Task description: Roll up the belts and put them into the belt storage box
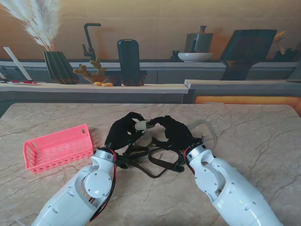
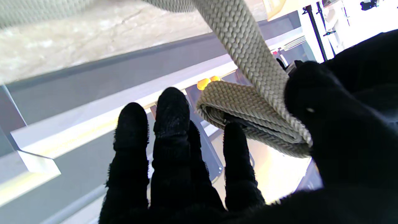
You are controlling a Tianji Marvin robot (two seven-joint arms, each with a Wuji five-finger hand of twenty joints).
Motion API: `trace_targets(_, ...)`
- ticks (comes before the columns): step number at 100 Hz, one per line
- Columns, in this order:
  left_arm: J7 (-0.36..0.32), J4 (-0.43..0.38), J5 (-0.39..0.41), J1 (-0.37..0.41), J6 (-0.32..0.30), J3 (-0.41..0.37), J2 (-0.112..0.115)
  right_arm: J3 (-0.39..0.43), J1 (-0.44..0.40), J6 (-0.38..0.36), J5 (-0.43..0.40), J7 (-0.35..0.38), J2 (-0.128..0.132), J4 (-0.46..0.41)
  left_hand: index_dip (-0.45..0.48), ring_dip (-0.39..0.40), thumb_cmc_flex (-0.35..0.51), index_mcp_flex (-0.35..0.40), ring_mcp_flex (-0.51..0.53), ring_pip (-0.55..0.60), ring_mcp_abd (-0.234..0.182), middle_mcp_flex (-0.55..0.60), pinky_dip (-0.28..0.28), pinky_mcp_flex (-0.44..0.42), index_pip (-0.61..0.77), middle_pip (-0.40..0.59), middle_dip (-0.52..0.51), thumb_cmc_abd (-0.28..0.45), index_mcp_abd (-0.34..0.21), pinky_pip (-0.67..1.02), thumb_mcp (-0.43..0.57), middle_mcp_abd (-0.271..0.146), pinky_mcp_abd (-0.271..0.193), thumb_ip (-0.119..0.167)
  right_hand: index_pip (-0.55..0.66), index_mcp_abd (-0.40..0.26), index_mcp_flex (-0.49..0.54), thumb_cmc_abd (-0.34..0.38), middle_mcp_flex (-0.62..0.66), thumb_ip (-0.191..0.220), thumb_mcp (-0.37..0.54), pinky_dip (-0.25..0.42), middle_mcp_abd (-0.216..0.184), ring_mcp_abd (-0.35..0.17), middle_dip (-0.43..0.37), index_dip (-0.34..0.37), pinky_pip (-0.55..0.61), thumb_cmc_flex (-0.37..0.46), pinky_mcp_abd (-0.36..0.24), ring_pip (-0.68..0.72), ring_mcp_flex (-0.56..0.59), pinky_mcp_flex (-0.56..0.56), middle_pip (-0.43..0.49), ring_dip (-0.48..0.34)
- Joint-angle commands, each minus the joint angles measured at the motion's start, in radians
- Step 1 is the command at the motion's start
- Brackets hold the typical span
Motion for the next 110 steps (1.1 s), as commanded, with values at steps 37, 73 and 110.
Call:
trace_targets(37,0.013,-0.006,0.008,0.005,0.012,-0.005,-0.009,0.005,-0.008,-0.038,-0.077,-0.098,-0.01,-0.021,0.113,0.019,0.064,0.092,-0.007,-0.003,-0.036,0.004,-0.006,-0.016,0.203,-0.029,0.02,0.103,0.002,-0.006,0.063,-0.028,0.005,0.116,-0.012,0.045,-0.026,0.079,-0.014,0.04,-0.111,-0.009,0.015,-0.03,0.031,-0.03,0.084,-0.021,-0.037,0.077,0.011,0.011,0.07,0.015)
trace_targets(73,0.011,-0.001,-0.003,0.003,-0.003,0.003,-0.012,-0.065,0.08,-0.056,-0.08,-0.1,-0.014,0.059,0.114,0.017,0.067,0.091,-0.006,-0.004,-0.049,0.001,-0.005,-0.019,0.2,-0.031,0.019,0.108,0.002,-0.006,0.055,-0.029,0.004,0.114,-0.027,0.112,0.052,0.062,0.034,0.015,-0.001,-0.034,0.036,-0.041,0.018,-0.062,0.088,-0.015,-0.039,0.076,0.047,0.043,0.079,-0.002)
trace_targets(110,0.022,0.002,-0.007,0.003,-0.001,0.003,-0.016,-0.135,0.134,-0.037,-0.035,-0.1,-0.032,0.12,0.111,0.011,0.076,0.084,-0.012,-0.013,-0.047,-0.006,-0.005,-0.023,0.195,-0.036,0.015,0.116,0.005,-0.007,0.041,-0.028,0.003,0.109,-0.005,0.143,0.187,0.135,0.174,0.006,0.11,-0.067,0.064,-0.035,0.011,-0.08,0.106,-0.015,-0.018,0.07,0.16,0.13,0.106,-0.025)
